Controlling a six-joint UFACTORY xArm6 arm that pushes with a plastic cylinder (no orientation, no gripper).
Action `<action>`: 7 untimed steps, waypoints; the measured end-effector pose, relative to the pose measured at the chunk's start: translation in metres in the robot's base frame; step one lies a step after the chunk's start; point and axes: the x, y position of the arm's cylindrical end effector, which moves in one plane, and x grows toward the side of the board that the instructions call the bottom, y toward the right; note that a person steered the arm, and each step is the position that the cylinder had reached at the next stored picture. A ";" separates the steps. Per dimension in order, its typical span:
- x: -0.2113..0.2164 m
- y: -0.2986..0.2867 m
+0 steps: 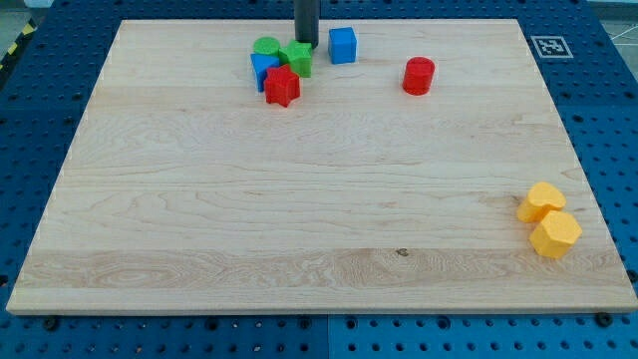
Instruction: Nudge the red star up a bit
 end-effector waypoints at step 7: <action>0.052 -0.111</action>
